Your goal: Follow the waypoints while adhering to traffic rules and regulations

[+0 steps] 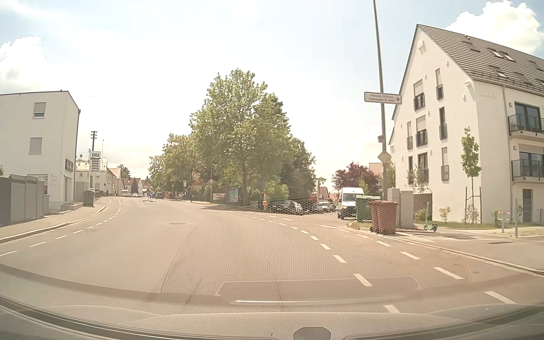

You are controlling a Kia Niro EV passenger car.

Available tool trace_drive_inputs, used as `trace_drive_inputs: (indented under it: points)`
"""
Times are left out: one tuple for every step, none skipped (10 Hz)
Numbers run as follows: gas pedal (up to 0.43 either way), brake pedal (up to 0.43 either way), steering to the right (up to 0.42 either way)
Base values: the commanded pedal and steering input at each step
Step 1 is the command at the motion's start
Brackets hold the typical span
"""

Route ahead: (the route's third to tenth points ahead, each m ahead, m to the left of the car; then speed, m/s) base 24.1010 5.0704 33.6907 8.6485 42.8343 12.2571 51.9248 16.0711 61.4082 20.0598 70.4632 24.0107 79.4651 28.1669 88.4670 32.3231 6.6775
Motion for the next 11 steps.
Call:
trace_drive_inputs:
  points:
    - [0.138,0.0,-0.035]
    - [0.138,0.0,-0.039]
    - [0.138,0.0,-0.041]
    - [0.138,0.0,-0.042]
    - [0.138,0.0,-0.043]
    - [0.138,0.0,-0.046]
    - [0.15,0.0,-0.048]
    - [0.15,0.0,-0.051]
    - [0.15,0.0,-0.056]
    - [0.15,0.0,-0.06]
    - [0.15,0.0,-0.062]
